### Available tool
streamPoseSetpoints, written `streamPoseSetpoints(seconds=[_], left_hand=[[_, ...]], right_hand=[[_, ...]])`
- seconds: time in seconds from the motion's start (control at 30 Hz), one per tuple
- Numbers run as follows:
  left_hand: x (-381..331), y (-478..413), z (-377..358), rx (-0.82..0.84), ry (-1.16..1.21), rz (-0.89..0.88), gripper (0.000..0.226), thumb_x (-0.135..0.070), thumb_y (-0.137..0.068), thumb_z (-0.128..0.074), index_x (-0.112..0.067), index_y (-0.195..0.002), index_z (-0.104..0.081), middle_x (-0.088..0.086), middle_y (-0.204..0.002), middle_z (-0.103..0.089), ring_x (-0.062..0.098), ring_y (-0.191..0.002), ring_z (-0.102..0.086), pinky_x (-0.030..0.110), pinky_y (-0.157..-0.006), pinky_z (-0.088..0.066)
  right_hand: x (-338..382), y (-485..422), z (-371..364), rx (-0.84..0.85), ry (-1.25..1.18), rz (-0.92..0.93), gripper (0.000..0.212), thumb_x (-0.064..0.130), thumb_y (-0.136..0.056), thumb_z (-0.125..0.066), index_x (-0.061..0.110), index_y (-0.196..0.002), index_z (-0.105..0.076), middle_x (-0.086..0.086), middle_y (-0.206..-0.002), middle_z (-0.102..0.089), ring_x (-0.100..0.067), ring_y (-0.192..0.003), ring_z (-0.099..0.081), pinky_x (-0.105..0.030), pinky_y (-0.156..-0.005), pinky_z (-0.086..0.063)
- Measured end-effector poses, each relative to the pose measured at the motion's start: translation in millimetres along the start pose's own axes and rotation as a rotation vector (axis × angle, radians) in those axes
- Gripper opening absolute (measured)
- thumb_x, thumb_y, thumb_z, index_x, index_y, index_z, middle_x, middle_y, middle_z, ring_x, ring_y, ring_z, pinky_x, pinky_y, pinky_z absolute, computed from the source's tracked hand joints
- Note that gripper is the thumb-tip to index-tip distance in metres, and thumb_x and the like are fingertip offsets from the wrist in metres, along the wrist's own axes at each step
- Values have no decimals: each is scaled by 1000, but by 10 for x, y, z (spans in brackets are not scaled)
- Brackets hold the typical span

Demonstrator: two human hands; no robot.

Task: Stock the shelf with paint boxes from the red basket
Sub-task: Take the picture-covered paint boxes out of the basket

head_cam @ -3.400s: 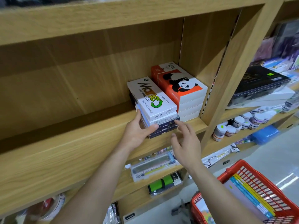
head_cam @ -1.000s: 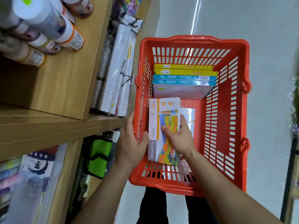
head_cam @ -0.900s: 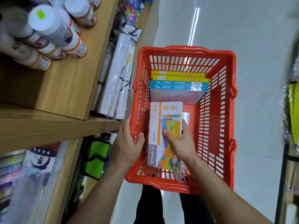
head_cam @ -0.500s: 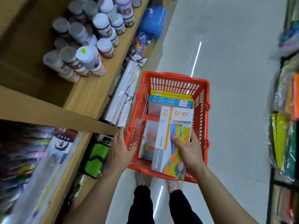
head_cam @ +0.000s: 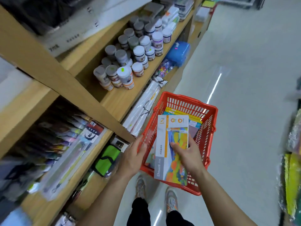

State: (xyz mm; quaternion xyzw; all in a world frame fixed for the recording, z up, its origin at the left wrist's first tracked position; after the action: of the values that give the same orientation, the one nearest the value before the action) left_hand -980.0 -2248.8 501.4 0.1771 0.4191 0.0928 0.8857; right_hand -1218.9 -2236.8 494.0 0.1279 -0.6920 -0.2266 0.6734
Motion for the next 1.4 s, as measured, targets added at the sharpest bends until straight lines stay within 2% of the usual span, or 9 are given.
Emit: streamPoseSetpoints(seconds=[0.13,0.37,0.53,0.7,0.9,1.03,1.13,1.23,1.4], left_hand=[[-247,154,31,83,284,32,32,-71,-83,-56,-81,-111,-46,-41,-109,-69,-4,-104,-70,40,-95,-58],[-589,732,643,-132,485,-68,50,-58,-89,-62,-60,-136,-48,-12,-140,-64,12,-127,-62,46,-104,-51],[-672,1348,1252,-311,574,-86,65,-64,-85,-62,-59,-145,-39,-9,-146,-58,17,-133,-57,54,-108,-47],[-804,1994,1786,-493,608,-152,64,-60,-86,-61,-53,-147,-42,-4,-139,-61,15,-122,-65,51,-98,-56],[-736,2700,2566,-738,516,-176,35,-70,-78,-59,-66,-113,-59,-10,-117,-67,3,-103,-69,33,-83,-55],[-447,3184,2997,-824,692,-204,33,-55,-79,-69,-49,-111,-70,-5,-115,-77,16,-100,-76,35,-78,-61],[-137,3507,3386,-983,702,-176,19,-43,-85,-69,-48,-103,-74,-14,-104,-81,5,-87,-76,16,-65,-56],[196,3592,3771,-1078,685,-112,10,-32,-94,-69,-39,-97,-75,-15,-97,-81,0,-78,-75,14,-60,-54],[575,3361,4227,-1072,517,19,12,-38,-100,-61,-37,-106,-70,-31,-87,-75,-8,-79,-70,11,-59,-47]], right_hand=[[271,103,-229,138,13,26,41,20,-90,-81,25,-127,-66,3,-112,-83,-23,-98,-81,-47,-89,-64],[1068,554,-833,318,45,136,35,28,-84,-77,21,-117,-73,3,-105,-84,-15,-91,-81,-26,-73,-61],[1596,1066,-1305,508,81,201,29,27,-88,-71,36,-116,-74,4,-114,-82,-21,-102,-80,-49,-94,-60],[2033,1594,-1704,634,137,320,33,34,-84,-64,44,-114,-72,8,-114,-81,-17,-105,-78,-54,-97,-58],[2404,2229,-2351,773,141,404,33,35,-83,-60,50,-112,-69,17,-106,-79,-11,-99,-77,-44,-85,-59],[2498,2747,-2935,899,182,441,35,35,-92,-62,41,-126,-65,14,-117,-79,-11,-104,-77,-38,-86,-61],[2533,3084,-3449,964,234,504,32,37,-99,-64,38,-130,-66,16,-118,-79,-7,-106,-76,-36,-90,-61],[2515,3208,-3989,953,283,522,28,40,-100,-64,33,-125,-71,16,-110,-81,-3,-96,-78,-21,-78,-61],[2413,3086,-4696,810,460,556,31,49,-101,-55,29,-120,-71,3,-110,-79,-24,-96,-75,-43,-84,-60]])
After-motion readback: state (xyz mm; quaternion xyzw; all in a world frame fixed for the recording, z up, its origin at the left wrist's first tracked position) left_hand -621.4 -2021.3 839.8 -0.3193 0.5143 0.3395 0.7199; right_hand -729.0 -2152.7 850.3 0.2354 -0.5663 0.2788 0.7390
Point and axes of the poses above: each hand's wrist, its own y-axis away from the middle knuckle, its own z-axis out of the back of the hand, x = y × z, the point moved 7 cm from there along -y, towards the middle knuckle
